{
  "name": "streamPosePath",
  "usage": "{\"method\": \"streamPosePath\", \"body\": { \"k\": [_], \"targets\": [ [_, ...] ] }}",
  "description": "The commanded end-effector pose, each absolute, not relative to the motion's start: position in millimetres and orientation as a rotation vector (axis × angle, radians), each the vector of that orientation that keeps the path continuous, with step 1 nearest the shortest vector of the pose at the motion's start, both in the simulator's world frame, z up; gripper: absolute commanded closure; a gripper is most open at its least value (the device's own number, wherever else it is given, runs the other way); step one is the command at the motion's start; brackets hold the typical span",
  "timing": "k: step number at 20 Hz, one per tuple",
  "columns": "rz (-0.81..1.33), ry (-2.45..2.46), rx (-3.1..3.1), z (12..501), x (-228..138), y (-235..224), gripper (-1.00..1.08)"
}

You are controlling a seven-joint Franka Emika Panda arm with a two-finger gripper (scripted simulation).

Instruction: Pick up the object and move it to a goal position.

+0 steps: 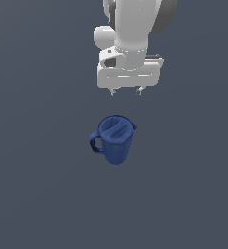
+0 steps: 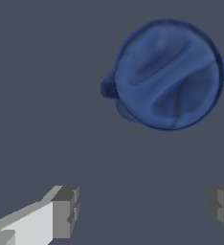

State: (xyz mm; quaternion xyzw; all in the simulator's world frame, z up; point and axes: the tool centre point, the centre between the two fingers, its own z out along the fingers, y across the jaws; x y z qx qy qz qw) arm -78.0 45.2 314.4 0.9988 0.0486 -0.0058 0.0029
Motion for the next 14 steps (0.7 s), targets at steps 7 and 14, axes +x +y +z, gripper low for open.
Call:
{"method": "streamPosePath", "body": {
  "k": [7, 14],
  "targets": [
    [-0.019, 0.171, 3.136, 317, -79, 58, -0.2],
    [0.025, 0.219, 3.128, 335, -77, 62, -0.2]
  ]
}}
